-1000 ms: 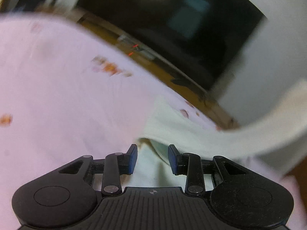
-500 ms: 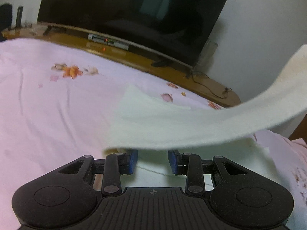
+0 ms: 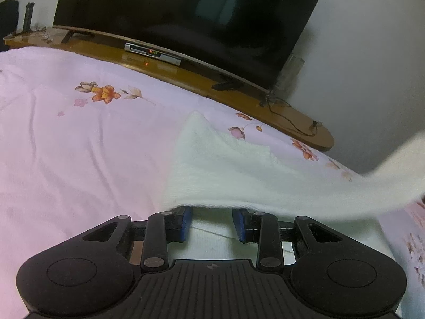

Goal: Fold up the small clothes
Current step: 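Lower the folded side onto the sweater with the right gripper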

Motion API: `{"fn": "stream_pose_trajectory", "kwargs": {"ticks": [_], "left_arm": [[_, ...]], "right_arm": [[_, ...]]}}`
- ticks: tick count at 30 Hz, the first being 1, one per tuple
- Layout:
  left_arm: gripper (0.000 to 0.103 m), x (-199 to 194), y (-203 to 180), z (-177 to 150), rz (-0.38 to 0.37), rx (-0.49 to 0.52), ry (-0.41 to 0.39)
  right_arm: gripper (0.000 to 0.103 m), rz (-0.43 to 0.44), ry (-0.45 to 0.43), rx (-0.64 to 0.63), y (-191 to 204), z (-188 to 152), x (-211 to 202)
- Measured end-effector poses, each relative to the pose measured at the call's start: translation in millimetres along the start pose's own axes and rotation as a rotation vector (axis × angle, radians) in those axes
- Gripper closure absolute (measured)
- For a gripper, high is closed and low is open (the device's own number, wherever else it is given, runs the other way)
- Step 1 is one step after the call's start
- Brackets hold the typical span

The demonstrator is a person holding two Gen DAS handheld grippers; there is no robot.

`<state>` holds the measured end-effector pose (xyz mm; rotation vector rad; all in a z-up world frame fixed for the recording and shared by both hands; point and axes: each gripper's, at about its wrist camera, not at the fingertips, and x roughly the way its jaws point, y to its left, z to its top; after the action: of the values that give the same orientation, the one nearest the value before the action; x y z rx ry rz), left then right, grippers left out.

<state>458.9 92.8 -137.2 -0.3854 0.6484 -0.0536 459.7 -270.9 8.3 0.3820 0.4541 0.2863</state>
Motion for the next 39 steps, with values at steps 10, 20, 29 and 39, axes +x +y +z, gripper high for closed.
{"fn": "stream_pose_trajectory", "kwargs": {"ticks": [10, 20, 29, 39], "left_arm": [[0.069, -0.1, 3.0, -1.5, -0.019, 0.007, 0.021], [0.069, -0.4, 7.0, -6.8, -0.030, -0.018, 0.006], [0.069, 0.2, 10.9, -6.3, -0.044, -0.016, 0.017], [0.069, 0.0, 10.9, -5.1, -0.045, -0.011, 0.023]], "right_arm": [[0.094, -0.187, 0.185, 0.196, -89.2, -85.2, 27.6], [0.094, -0.013, -0.021, -0.012, -34.8, -21.9, 9.0], [0.093, -0.337, 0.305, 0.095, -97.0, -67.1, 68.1], [0.092, -0.302, 0.299, 0.118, -101.9, -73.2, 60.9]]}}
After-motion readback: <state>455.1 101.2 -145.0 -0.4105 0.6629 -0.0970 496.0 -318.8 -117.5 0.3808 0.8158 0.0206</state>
